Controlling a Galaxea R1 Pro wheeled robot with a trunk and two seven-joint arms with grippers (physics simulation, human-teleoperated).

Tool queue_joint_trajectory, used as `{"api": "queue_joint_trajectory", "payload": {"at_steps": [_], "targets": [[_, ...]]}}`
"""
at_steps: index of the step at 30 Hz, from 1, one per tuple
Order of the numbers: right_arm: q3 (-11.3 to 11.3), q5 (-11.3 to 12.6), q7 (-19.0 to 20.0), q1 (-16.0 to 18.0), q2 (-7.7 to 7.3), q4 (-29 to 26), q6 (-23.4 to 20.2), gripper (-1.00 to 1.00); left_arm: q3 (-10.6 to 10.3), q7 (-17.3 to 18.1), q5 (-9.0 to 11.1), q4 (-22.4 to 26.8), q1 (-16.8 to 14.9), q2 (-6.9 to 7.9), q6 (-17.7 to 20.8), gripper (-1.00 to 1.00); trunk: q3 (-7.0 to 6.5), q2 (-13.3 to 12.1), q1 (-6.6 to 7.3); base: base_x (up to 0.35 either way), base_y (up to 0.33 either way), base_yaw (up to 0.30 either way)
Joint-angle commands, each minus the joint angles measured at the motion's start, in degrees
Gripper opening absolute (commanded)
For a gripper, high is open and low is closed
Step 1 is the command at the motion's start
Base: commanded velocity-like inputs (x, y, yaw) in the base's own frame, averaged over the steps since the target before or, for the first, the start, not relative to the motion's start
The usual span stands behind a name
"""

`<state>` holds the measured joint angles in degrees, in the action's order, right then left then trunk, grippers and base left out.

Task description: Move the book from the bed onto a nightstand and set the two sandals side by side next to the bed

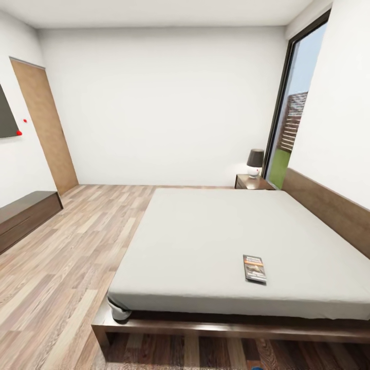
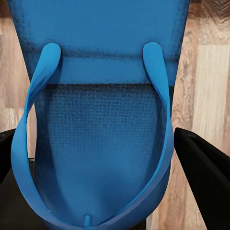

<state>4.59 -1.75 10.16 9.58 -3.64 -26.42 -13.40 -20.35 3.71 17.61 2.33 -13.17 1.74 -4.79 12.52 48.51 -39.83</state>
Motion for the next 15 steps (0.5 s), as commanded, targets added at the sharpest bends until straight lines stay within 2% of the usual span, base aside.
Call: {"api": "queue_joint_trajectory", "payload": {"at_steps": [1,15], "targets": [[0.4,-0.2,0.4,0.0,0.04,-0.1,-0.4,-1.0,-0.5,0.0,0.5,0.0,-0.1,0.01,-0.1,-1.0,0.36,0.5,-0.23,0.0,0.0,0.0],[0.6,0.1,0.8,0.0,-0.04,-0.1,-0.7,-1.0,-0.6,0.1,0.5,0.1,-0.9,0.09,0.8,-1.0,4.18,6.1,-3.31,0.0,0.0,0.0]]}}
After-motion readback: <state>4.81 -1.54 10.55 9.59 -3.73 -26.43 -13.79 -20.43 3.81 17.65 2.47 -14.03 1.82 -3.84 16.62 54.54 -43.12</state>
